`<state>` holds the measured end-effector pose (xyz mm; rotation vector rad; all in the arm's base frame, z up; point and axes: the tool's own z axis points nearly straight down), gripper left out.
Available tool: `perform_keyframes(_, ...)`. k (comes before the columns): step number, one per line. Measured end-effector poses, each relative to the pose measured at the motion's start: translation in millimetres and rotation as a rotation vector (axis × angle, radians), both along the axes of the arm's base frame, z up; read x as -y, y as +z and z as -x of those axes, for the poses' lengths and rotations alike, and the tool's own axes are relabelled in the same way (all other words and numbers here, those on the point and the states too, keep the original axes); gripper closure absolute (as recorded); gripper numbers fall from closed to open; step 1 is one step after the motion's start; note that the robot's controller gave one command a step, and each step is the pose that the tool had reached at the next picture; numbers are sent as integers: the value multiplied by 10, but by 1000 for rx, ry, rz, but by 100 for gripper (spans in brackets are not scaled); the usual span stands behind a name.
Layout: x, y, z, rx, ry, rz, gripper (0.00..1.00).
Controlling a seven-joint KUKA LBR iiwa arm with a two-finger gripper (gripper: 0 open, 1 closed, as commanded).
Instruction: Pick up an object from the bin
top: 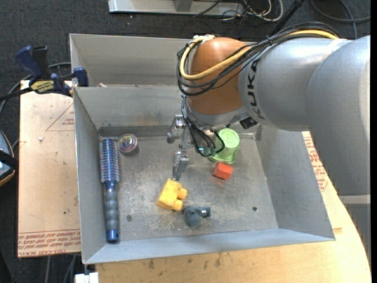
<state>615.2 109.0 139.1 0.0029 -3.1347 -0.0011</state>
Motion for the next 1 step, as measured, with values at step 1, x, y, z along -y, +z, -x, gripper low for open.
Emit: perform_keyframes(1, 47, -550, 836, -3, 127, 0, 0)
